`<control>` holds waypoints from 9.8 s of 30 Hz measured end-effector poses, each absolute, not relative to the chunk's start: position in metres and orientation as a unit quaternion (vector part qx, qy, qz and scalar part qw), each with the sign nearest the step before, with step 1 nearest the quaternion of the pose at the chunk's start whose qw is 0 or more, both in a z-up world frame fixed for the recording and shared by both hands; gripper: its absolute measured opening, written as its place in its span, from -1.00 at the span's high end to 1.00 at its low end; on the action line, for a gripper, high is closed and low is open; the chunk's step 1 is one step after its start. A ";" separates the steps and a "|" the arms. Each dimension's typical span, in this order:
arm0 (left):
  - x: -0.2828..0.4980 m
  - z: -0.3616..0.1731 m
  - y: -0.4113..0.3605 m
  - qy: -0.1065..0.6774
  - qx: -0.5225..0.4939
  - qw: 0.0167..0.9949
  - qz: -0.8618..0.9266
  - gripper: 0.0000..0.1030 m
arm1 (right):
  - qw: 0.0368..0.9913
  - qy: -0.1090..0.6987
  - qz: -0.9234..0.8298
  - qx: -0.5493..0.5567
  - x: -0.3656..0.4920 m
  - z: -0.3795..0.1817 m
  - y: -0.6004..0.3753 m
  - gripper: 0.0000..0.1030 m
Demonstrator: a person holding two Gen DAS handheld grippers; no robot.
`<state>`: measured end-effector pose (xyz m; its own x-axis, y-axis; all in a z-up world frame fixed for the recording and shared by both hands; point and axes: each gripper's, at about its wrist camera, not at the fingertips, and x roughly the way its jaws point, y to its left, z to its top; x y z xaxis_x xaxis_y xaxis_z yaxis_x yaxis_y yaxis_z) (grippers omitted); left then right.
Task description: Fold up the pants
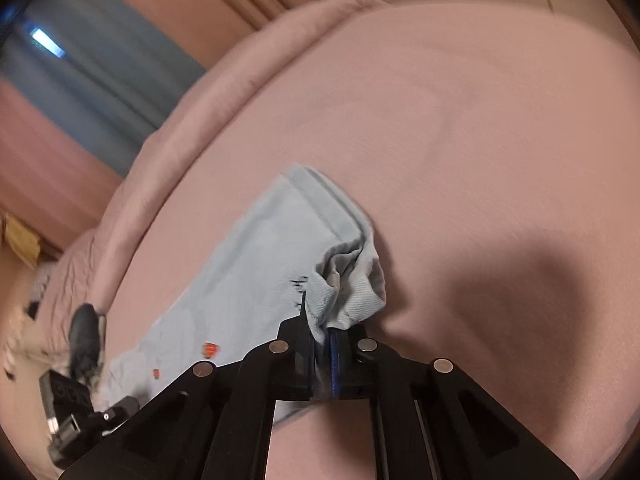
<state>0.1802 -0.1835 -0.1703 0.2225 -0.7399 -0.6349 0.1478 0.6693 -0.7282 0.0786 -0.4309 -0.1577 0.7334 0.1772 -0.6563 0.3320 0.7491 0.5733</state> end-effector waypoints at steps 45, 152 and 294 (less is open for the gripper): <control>0.151 -0.119 -0.036 0.452 -0.250 0.825 -0.228 0.14 | 0.879 0.373 0.296 0.015 0.085 -0.088 -0.178 0.28; 0.111 -0.107 -0.079 0.423 -0.041 0.873 -0.239 -0.77 | 0.658 0.478 0.291 0.504 0.138 -0.186 -0.264 -0.62; 0.166 -0.116 -0.048 0.469 0.018 0.868 -0.162 0.14 | 0.862 0.454 0.219 0.055 0.083 -0.137 -0.260 0.53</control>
<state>0.1664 -0.0480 -0.1163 0.5070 -0.2643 -0.8205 0.2988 0.9467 -0.1203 0.0827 -0.2596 -0.1367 0.4909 0.4281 -0.7588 -0.3280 0.8977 0.2942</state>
